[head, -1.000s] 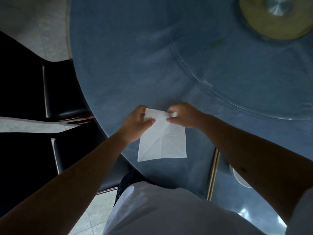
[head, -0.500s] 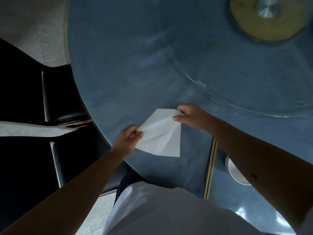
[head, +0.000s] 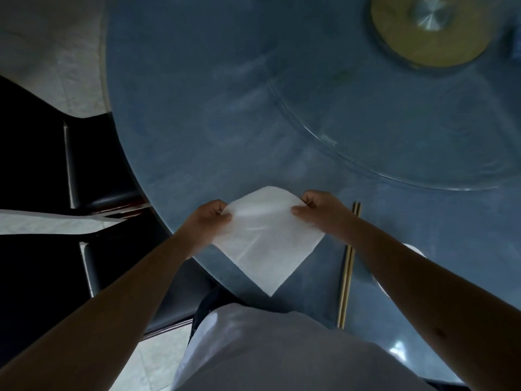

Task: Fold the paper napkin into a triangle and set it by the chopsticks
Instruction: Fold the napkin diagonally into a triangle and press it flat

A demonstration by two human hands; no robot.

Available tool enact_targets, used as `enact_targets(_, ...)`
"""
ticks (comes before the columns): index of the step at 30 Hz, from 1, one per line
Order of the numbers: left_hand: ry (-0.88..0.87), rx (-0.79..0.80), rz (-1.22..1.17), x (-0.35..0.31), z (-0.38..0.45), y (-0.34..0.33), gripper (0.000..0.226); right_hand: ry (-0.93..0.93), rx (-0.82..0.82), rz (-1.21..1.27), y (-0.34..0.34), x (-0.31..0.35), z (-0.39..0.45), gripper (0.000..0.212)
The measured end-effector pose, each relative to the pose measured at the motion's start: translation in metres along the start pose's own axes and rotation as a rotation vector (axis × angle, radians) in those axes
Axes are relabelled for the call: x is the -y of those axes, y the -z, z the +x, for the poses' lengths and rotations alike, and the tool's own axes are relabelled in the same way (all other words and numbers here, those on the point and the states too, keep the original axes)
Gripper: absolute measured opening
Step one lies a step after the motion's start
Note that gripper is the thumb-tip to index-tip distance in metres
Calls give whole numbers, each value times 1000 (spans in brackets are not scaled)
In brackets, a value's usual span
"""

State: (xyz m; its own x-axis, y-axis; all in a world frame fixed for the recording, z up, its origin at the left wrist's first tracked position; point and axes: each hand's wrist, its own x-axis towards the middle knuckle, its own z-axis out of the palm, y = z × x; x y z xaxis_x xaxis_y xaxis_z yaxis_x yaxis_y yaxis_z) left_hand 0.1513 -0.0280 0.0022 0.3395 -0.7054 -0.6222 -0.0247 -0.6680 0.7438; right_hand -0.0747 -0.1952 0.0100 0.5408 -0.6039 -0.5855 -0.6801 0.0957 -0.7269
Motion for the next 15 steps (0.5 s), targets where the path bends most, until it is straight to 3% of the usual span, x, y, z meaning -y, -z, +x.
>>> enact_targets(5, 38, 68, 491, 1, 22, -6, 17, -137, -43, -55, -19, -14, 14, 29)
enact_targets(9, 7, -69, 705, -7, 27, -11, 32, -148, -12, -151, -23, -12, 26, 25)
enact_targets(15, -6, -86, 600, -19, 43, -19, 33, -149, -125, -163, -24, -5, 39, 33)
